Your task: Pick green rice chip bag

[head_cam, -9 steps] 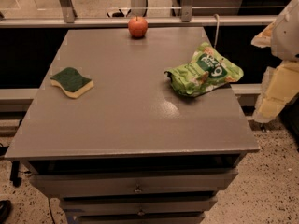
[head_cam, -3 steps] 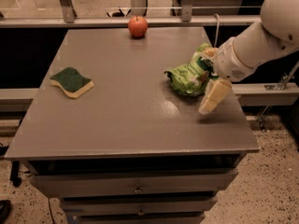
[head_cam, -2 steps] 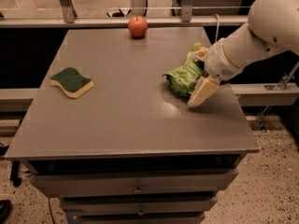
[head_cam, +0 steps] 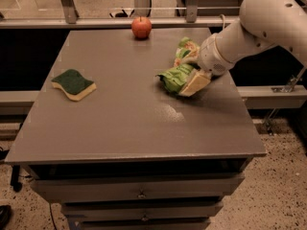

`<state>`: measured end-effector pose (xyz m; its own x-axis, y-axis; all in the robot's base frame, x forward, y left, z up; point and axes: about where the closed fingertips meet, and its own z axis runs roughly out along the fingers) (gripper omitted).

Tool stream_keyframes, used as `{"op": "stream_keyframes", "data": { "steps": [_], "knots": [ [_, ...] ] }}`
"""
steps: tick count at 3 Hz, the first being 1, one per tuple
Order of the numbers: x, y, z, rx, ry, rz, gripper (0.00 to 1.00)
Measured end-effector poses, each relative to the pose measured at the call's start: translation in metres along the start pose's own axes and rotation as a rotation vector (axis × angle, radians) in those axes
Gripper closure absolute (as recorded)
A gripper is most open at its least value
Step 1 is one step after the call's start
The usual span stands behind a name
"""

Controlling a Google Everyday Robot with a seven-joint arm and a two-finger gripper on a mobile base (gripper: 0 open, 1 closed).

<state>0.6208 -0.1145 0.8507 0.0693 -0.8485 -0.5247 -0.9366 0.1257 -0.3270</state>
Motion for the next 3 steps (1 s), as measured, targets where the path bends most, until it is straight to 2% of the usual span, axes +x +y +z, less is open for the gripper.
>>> {"op": "stream_keyframes", "data": {
  "steps": [1, 2, 3],
  "knots": [
    [-0.015, -0.013, -0.007, 0.016, -0.040, 0.001, 0.87],
    [-0.038, -0.029, -0.035, 0.062, -0.117, -0.017, 1.00],
    [-0.066, -0.056, -0.071, 0.135, -0.223, -0.062, 1.00]
  ]
}}
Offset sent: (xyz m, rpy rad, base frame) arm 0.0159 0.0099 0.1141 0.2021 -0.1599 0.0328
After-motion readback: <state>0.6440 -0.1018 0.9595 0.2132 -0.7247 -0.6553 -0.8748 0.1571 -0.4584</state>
